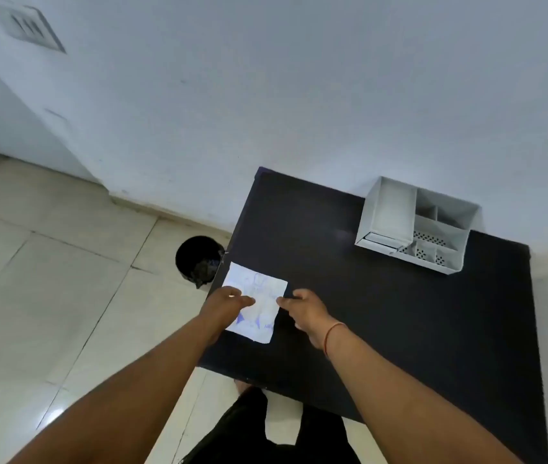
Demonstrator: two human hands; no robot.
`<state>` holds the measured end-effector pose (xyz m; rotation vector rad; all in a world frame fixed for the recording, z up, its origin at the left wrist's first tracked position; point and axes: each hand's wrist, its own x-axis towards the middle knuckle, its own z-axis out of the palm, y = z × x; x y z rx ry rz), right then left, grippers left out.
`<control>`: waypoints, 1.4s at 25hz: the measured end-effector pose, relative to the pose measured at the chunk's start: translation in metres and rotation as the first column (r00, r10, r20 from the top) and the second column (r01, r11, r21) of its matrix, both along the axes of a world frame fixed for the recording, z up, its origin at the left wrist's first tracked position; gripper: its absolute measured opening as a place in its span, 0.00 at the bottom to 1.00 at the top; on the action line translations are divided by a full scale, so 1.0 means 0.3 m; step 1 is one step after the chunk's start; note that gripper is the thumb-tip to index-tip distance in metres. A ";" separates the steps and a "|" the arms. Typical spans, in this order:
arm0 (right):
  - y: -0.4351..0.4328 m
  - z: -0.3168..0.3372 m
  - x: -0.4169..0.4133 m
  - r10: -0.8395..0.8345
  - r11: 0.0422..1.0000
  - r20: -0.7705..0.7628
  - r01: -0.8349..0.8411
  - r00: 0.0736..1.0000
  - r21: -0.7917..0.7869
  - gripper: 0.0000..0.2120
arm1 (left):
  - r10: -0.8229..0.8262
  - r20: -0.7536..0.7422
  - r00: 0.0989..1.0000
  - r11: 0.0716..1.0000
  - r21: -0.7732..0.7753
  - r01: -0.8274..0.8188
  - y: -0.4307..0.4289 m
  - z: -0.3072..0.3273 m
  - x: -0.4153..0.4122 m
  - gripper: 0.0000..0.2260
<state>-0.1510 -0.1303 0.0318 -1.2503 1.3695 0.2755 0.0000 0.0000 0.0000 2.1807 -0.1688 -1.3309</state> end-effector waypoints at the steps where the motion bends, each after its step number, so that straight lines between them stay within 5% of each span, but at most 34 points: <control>1: 0.012 -0.031 0.020 -0.041 0.998 -0.035 0.043 0.999 0.044 0.25 | -0.011 0.000 1.000 0.999 0.031 0.011 0.001 -0.012 0.000 0.20; 4: 0.064 -0.130 0.067 -0.107 0.985 -0.052 0.113 0.993 0.130 0.17 | 0.002 -0.007 1.000 0.998 0.063 -0.002 0.020 -0.041 -0.007 0.21; 7: 0.082 -0.158 0.129 -0.179 0.969 0.014 0.174 0.984 0.176 0.14 | 0.194 -0.167 0.967 0.981 0.046 -0.189 0.022 -0.008 0.007 0.20; 10: 0.053 -0.052 0.150 0.199 0.965 0.072 -0.182 0.977 -0.189 0.11 | 0.389 -0.439 0.810 0.905 0.016 -0.426 0.015 0.071 0.044 0.29; 12: 0.040 0.066 0.108 0.556 0.626 -0.038 -0.448 0.830 -0.638 0.09 | 0.405 -0.634 0.659 0.832 -0.044 -0.554 -0.005 0.151 0.077 0.36; 14: 0.037 0.172 0.035 0.704 0.230 -0.210 -0.498 0.678 -0.836 0.09 | 0.329 -0.723 0.607 0.792 -0.140 -0.595 -0.052 0.237 0.081 0.31; 16: 0.031 0.246 -0.035 0.714 0.110 -0.296 -0.519 0.634 -0.848 0.11 | 0.253 -0.709 0.658 0.815 -0.210 -0.540 -0.116 0.289 0.060 0.19; 20: -0.011 0.360 -0.136 0.566 0.415 -0.097 -0.384 0.819 -0.824 0.17 | 0.129 -0.673 0.728 0.882 -0.258 -0.394 -0.213 0.338 0.001 0.21; 22: -0.040 0.399 -0.159 0.451 0.487 -0.060 -0.302 0.890 -0.820 0.21 | 0.079 -0.664 0.743 0.897 -0.278 -0.345 -0.241 0.356 -0.016 0.22; 26: -0.108 0.414 -0.187 0.403 0.620 -0.180 -0.413 0.897 -0.667 0.24 | -0.001 -0.629 0.778 0.913 -0.317 -0.256 -0.274 0.371 -0.051 0.17; 31: -0.138 0.443 -0.241 0.276 0.877 0.119 -0.199 0.954 -0.438 0.05 | -0.068 -0.590 0.804 0.927 -0.335 -0.168 -0.280 0.405 -0.071 0.15; 35: -0.145 0.460 -0.304 0.278 0.913 0.193 -0.196 0.941 -0.359 0.06 | -0.035 -0.600 0.799 0.927 -0.318 -0.199 -0.283 0.406 -0.070 0.18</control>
